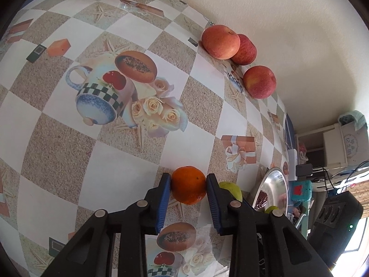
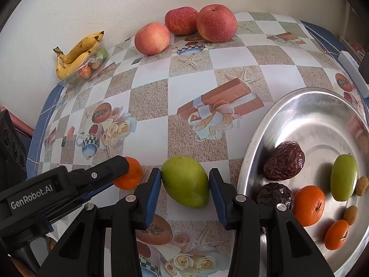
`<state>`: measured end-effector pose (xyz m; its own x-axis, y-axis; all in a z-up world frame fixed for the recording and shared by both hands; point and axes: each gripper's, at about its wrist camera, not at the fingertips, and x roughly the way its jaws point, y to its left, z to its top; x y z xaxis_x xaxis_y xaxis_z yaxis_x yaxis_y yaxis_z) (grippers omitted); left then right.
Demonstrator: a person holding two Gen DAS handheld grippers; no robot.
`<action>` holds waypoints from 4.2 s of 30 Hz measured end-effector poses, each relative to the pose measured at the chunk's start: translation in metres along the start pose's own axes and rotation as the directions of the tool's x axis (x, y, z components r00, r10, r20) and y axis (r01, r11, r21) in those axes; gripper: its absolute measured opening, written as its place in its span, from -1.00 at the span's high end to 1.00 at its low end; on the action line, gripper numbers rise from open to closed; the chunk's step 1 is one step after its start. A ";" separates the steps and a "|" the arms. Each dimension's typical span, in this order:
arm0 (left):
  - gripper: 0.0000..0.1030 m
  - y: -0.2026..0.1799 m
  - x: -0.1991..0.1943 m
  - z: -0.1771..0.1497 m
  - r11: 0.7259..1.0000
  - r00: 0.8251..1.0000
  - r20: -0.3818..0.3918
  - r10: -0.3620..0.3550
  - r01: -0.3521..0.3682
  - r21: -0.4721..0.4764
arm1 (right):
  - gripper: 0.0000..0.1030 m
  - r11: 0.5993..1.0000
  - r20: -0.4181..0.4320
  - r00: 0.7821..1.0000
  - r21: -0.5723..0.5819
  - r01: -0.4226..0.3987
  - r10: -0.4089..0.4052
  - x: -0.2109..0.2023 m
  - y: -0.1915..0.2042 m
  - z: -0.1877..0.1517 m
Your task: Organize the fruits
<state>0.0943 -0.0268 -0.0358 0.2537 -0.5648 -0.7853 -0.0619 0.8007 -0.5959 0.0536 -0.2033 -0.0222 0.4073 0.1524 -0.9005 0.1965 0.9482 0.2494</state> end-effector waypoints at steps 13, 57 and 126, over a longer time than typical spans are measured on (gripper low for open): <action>0.35 -0.008 -0.027 0.006 0.996 0.995 0.049 -0.088 0.089 -0.009 | 0.13 0.999 0.060 0.998 0.014 -0.036 0.035 -0.029 0.000 0.004; 0.30 -0.117 0.024 -0.079 0.926 0.975 -0.189 -0.118 0.177 0.334 | 0.12 0.932 0.132 0.982 0.355 0.078 -0.133 -0.091 -0.131 -0.010; -1.00 -0.028 -0.085 -0.089 0.671 0.749 0.354 0.560 -0.660 0.336 | -0.81 0.969 0.161 0.957 -0.009 0.245 -0.241 -0.097 -0.030 -0.073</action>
<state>-0.0113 -0.0194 0.0328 0.4972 0.0957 -0.8623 0.1156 0.9777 0.1751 -0.0571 -0.2264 0.0315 0.4859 -0.1271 -0.8647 0.2823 0.9592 0.0176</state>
